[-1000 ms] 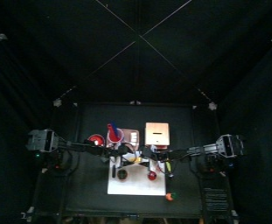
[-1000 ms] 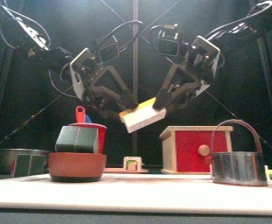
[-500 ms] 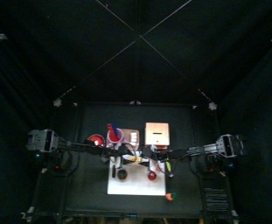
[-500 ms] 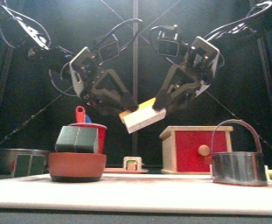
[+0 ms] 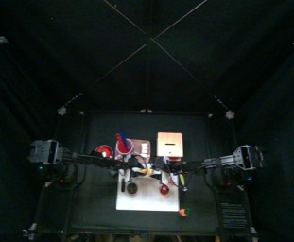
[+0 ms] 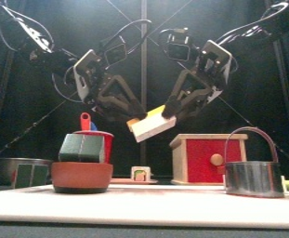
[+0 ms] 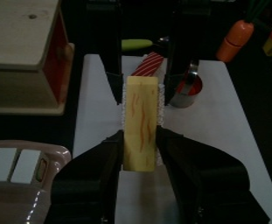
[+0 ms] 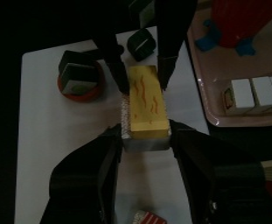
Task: Pull apart the egg and rice
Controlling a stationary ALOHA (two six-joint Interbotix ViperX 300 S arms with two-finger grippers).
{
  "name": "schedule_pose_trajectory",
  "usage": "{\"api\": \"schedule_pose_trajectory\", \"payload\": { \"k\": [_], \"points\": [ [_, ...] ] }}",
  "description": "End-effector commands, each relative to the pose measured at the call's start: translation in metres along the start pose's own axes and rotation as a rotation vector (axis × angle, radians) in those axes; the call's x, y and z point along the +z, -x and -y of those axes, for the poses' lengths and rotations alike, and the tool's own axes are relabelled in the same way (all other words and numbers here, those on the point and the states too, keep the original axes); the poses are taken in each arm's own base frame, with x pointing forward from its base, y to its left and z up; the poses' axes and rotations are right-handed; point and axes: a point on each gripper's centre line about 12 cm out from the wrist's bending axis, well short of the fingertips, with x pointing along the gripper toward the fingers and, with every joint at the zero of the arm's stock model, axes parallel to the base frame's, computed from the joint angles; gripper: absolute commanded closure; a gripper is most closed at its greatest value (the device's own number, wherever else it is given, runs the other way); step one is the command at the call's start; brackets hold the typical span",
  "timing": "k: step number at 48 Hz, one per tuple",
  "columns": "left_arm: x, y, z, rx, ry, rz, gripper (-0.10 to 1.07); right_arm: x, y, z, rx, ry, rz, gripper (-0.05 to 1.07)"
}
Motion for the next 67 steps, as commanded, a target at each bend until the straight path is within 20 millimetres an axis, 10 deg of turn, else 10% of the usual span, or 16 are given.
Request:
{"api": "schedule_pose_trajectory", "payload": {
  "k": [1, 67],
  "points": [
    [0.01, 0.0, -0.001, 0.0, -0.001, 0.029, 0.3, 0.029, 0.012, -0.006, 0.02, 0.0, 0.089, 0.42],
    [0.0, 0.026, -0.002, 0.013, 0.011, 0.023, 0.35, 0.015, 0.027, -0.005, 0.024, -0.031, 0.082, 0.43]
  ]
}}
